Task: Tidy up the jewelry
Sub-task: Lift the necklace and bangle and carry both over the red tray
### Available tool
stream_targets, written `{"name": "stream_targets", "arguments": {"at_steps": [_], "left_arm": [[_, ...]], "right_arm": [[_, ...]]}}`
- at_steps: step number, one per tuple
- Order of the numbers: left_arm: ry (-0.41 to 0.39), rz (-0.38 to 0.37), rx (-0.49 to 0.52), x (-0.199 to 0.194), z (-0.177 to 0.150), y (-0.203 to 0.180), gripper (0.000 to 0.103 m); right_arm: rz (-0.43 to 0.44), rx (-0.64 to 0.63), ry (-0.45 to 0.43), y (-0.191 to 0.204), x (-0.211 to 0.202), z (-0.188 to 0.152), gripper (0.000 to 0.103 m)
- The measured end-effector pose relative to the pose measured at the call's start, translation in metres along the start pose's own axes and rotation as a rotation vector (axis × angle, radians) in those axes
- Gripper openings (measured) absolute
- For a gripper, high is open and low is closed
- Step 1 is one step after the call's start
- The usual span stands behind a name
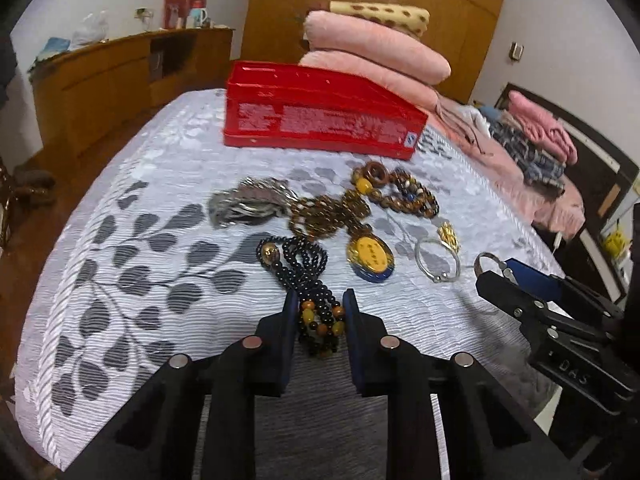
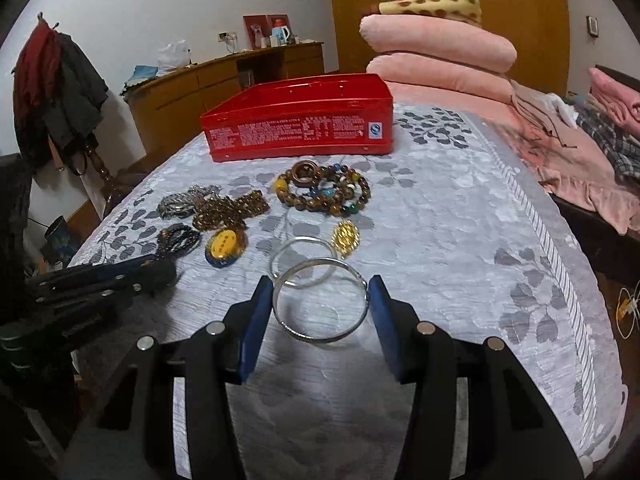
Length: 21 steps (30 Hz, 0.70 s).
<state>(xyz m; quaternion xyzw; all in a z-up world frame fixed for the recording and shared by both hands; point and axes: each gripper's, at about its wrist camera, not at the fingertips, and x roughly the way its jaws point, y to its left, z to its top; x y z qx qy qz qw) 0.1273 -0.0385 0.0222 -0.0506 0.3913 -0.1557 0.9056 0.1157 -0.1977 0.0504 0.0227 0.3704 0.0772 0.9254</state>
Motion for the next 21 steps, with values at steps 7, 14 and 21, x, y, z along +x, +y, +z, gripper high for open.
{"name": "stream_targets", "arguments": {"at_steps": [7,14,21], "left_arm": [[-0.072,-0.022,-0.014,-0.022,0.01,0.01,0.022],[-0.127,-0.023,-0.011,-0.026,0.033,0.013,0.022],[-0.15,-0.013,0.008,-0.01,0.07,0.012,0.022]], "right_arm": [[0.008,-0.025,-0.013,0.009,0.002,0.014,0.047],[0.009,-0.042,-0.053,0.012,0.0,0.037,0.047],[0.005,-0.025,-0.077,0.006,0.013,0.071,0.047]]}}
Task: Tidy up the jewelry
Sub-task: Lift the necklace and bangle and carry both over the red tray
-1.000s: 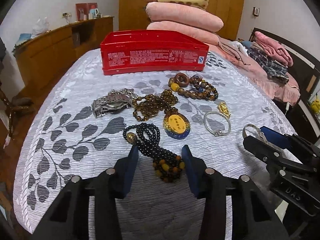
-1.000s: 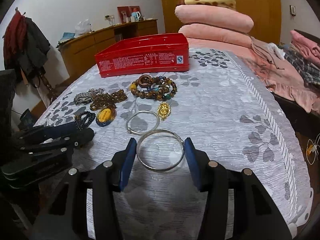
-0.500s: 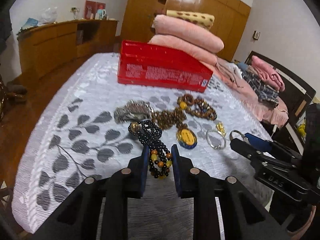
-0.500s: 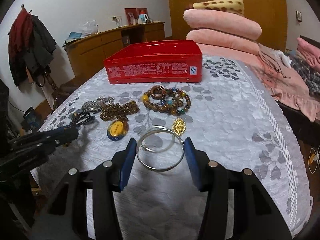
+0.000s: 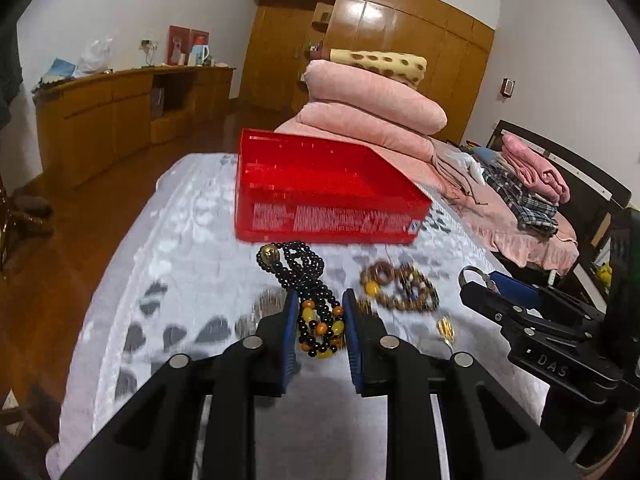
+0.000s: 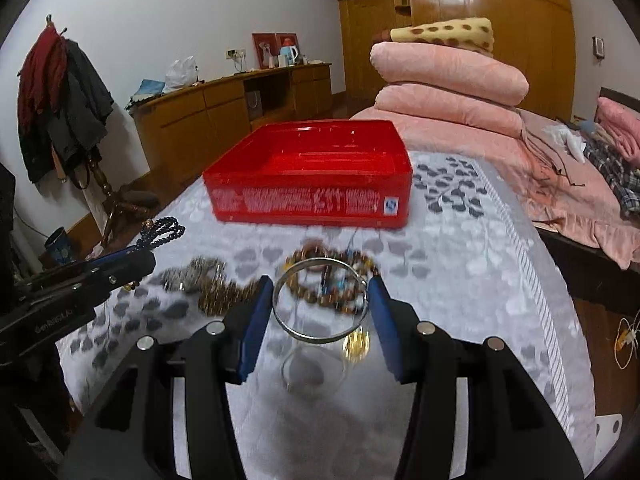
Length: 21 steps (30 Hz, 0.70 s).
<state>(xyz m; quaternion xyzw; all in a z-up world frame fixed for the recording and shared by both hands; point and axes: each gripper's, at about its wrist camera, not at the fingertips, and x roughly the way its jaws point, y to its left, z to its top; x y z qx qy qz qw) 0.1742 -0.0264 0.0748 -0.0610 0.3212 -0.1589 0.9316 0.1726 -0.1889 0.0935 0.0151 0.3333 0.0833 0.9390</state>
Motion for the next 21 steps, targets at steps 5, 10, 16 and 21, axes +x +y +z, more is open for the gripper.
{"name": "stream_targets", "arguments": {"at_steps": [5,10,16,21], "left_arm": [[-0.009,0.01,-0.006,0.02,0.025,0.003,0.022],[-0.019,0.016,-0.015,0.038,0.052,0.002,0.022],[-0.032,0.027,-0.004,0.059,0.087,-0.004,0.022],[0.0,0.041,-0.01,0.094,0.109,-0.001,0.022]], "right_arm": [[-0.007,0.017,-0.01,-0.007,0.017,0.025,0.047],[-0.012,0.037,-0.013,-0.012,0.036,0.051,0.047],[-0.011,0.047,-0.014,-0.017,0.059,0.081,0.047],[-0.009,0.065,-0.003,-0.024,0.077,0.103,0.047]]}}
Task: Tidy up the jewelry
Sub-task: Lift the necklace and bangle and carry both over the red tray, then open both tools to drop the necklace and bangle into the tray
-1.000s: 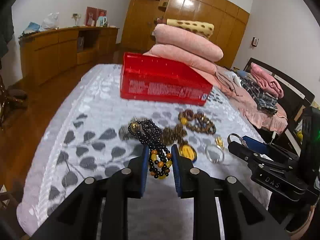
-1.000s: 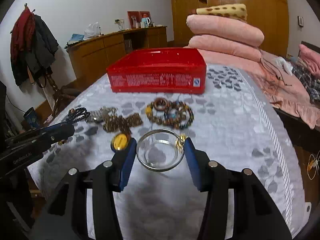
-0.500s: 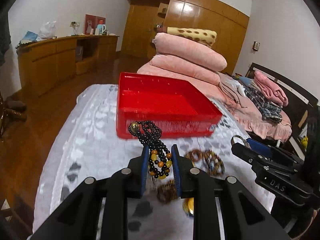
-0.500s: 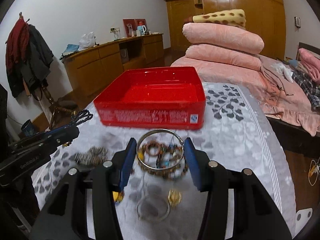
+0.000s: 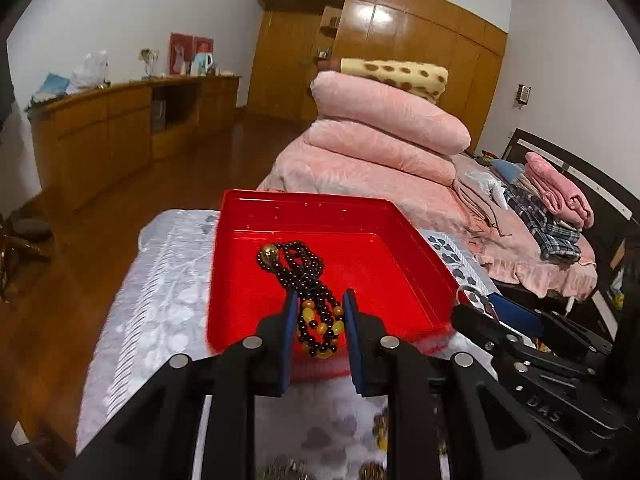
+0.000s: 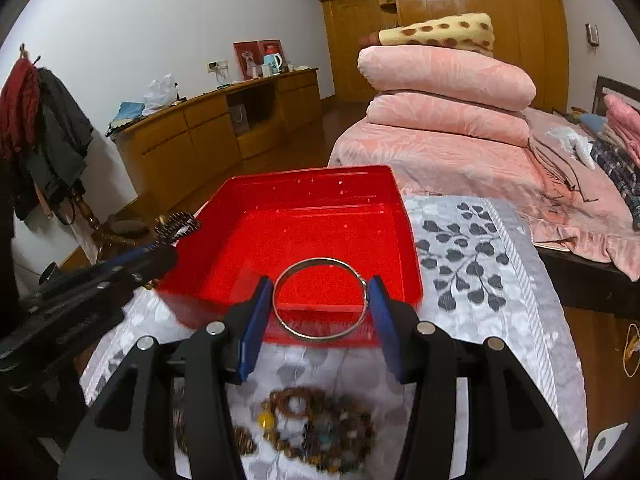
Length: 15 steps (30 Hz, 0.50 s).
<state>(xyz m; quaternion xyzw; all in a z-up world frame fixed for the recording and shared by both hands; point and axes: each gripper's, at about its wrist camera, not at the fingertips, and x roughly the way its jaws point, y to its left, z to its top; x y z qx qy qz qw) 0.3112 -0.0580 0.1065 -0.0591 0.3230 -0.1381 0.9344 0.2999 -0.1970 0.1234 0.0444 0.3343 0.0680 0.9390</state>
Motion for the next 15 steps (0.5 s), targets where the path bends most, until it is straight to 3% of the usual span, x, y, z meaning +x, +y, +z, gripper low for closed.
{"name": "stream_targets", "arguments": {"at_steps": [15], "left_arm": [[0.118,0.025,-0.042,0.066,0.012,0.017,0.023]], "right_arm": [[0.005,-0.007,0.09,0.0,0.064,0.025,0.048]]}}
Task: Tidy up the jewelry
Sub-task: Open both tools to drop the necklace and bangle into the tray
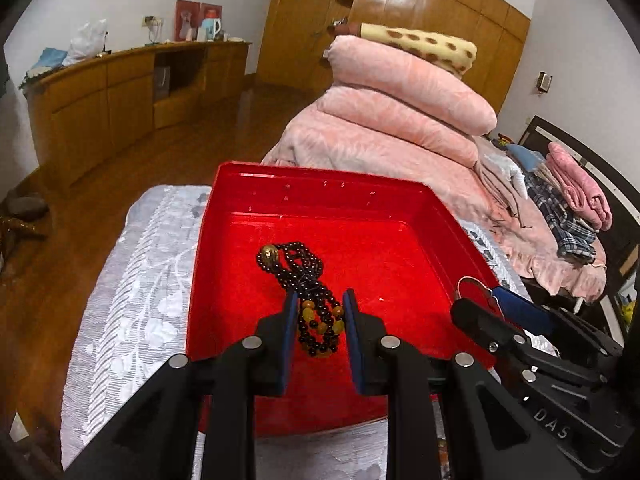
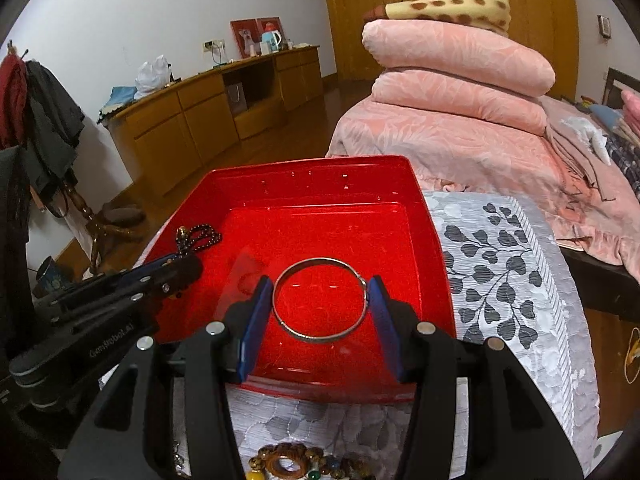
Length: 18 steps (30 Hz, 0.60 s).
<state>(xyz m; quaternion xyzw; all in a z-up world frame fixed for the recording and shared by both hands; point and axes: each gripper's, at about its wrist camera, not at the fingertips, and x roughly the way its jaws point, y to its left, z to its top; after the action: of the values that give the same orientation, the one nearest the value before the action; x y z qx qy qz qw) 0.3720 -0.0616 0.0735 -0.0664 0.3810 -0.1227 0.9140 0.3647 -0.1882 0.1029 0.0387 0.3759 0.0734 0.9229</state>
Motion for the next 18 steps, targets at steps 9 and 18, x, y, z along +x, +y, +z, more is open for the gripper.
{"name": "stream_targets", "arguments": {"at_steps": [9,18], "left_arm": [[-0.018,0.021,-0.014,-0.018,0.0,0.005,0.043],[-0.118,0.071,0.043,-0.082,-0.031,0.014,0.077]], "right_arm": [[-0.014,-0.002,-0.038,-0.001,-0.011,0.0,0.064],[-0.01,0.007,-0.125,-0.009,-0.069,-0.033,0.072]]}}
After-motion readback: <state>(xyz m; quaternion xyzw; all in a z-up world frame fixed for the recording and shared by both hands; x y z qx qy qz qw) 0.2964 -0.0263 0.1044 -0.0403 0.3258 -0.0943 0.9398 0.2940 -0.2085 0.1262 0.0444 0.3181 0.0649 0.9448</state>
